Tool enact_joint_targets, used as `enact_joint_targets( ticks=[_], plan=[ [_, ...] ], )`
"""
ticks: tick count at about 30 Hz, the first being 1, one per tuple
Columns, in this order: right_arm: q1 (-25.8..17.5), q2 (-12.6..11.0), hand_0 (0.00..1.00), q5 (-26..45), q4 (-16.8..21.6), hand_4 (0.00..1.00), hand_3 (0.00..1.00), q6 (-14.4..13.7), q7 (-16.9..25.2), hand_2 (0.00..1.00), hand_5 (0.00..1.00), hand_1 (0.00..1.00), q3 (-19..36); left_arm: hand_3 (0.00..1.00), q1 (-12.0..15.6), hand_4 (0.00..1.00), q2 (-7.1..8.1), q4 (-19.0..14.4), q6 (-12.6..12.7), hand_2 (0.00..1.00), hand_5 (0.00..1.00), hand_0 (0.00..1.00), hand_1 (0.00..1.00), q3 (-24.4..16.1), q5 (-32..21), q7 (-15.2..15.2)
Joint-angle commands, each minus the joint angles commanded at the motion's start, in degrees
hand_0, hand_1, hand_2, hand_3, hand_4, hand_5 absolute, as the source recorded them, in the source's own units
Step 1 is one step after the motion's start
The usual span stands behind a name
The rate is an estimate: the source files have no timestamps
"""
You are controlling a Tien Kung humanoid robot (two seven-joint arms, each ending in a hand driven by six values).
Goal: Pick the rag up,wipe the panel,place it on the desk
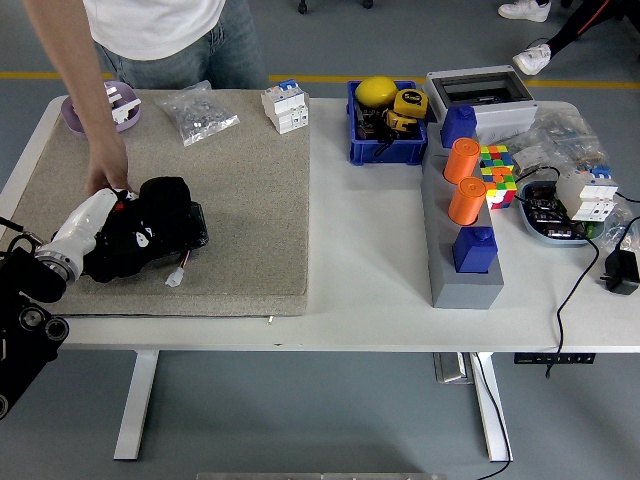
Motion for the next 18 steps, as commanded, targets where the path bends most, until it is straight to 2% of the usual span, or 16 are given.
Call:
enact_joint_targets(
  ticks=[10, 18],
  plan=[
    [0.2, -0.1, 0.756, 0.7, 0.0, 0.998, 0.681, 0.4, 0.3, 0.699, 0.635, 0.588, -0.2, 0.448, -4.0, 0.055, -0.19, 0.4, 0.4, 0.54, 0.002, 0.27, 0.278, 5.1, 4.2, 1.7],
    [0.2, 0.0, 0.756, 0.8, 0.0, 0.998, 0.682, 0.5, 0.4, 0.699, 0.636, 0.587, -0.1, 0.447, -4.7, 0.05, -0.2, -0.1, 1.6, 0.54, 0.002, 0.27, 0.277, 6.4, 7.2, 2.2]
  ],
)
